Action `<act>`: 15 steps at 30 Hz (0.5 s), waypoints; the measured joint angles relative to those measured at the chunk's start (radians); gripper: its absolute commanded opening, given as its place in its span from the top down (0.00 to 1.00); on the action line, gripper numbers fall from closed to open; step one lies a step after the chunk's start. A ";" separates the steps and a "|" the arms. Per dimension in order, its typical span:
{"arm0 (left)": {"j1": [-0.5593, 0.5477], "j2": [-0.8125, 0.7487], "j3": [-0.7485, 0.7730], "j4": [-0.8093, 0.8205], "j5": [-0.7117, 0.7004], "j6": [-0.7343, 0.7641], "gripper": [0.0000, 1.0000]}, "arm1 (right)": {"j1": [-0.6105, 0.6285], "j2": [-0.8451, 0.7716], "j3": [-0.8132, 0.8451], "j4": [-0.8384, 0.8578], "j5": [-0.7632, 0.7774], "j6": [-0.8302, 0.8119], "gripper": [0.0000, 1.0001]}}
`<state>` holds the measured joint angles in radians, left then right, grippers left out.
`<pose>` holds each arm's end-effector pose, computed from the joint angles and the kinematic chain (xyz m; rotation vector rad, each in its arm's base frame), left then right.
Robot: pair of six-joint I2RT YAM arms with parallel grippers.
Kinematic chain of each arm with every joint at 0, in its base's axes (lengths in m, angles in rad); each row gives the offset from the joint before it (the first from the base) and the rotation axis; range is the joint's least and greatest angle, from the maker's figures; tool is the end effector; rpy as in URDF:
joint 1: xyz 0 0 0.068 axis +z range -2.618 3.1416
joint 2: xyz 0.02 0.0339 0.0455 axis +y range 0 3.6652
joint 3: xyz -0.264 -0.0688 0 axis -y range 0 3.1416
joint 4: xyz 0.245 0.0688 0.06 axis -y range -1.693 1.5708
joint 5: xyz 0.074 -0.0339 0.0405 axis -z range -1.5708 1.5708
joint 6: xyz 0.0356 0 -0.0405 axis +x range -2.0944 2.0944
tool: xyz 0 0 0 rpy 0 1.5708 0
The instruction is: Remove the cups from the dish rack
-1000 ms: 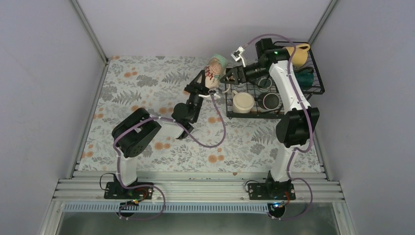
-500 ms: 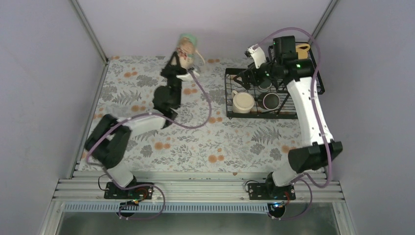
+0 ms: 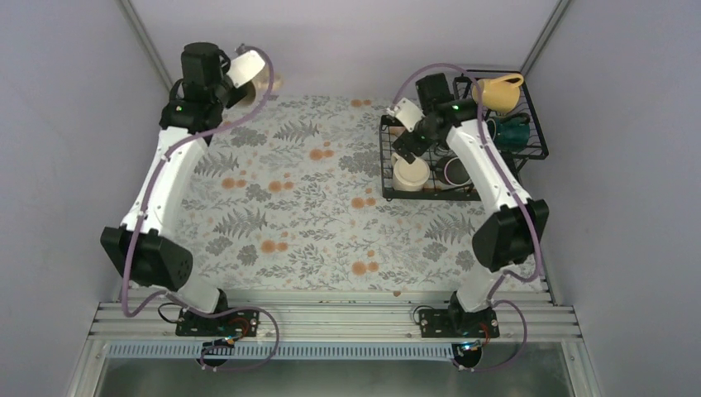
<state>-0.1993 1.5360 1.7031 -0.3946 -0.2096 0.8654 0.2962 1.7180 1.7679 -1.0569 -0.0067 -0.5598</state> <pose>0.3430 -0.0617 0.4527 0.7998 1.6603 0.6598 0.3433 0.1050 0.3542 -1.0733 2.3466 -0.0896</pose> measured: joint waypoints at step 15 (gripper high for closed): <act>0.275 0.330 0.100 -0.691 0.186 0.077 0.98 | 0.021 0.482 0.435 -0.188 0.058 -0.016 0.18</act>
<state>0.0753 1.8660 1.8030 -1.0859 -0.0235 0.9424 0.3168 2.1998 2.2032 -1.2449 0.0509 -0.5758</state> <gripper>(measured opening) 0.112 0.826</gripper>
